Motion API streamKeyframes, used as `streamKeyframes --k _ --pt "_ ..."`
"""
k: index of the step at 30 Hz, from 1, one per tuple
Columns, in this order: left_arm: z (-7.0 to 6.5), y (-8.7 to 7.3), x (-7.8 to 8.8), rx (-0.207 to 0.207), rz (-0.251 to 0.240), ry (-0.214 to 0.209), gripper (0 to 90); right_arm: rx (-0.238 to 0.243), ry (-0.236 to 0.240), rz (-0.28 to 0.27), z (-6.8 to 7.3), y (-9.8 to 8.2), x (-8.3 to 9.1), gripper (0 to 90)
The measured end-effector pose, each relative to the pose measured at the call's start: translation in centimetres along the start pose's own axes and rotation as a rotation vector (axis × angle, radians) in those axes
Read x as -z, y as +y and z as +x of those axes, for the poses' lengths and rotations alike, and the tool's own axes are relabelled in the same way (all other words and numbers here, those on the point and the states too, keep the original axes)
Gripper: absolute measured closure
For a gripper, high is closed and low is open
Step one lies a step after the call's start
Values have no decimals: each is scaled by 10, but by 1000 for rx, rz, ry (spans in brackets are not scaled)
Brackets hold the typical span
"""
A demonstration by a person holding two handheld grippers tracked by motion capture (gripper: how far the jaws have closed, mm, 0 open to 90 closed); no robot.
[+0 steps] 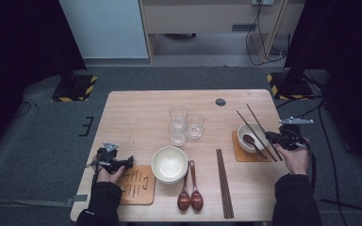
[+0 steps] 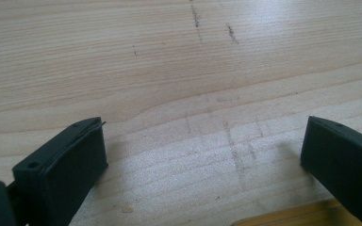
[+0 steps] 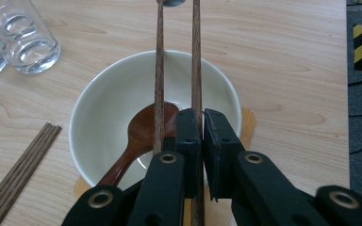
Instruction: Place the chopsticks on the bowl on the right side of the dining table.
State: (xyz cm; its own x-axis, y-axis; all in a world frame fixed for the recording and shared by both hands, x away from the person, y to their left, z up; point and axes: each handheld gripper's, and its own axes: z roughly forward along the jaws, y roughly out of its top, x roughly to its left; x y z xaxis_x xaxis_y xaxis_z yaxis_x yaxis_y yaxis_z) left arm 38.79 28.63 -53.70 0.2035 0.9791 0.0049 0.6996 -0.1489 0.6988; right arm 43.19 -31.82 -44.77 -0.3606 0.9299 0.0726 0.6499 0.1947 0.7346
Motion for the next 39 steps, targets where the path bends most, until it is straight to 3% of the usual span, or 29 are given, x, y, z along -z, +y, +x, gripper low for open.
streamKeyframes --k 18,39 --pt "0 0 0 0 0 0 0 26 31 51 2 -1 -15 852" --pt "0 0 0 0 0 0 0 32 26 36 4 -1 -15 849"
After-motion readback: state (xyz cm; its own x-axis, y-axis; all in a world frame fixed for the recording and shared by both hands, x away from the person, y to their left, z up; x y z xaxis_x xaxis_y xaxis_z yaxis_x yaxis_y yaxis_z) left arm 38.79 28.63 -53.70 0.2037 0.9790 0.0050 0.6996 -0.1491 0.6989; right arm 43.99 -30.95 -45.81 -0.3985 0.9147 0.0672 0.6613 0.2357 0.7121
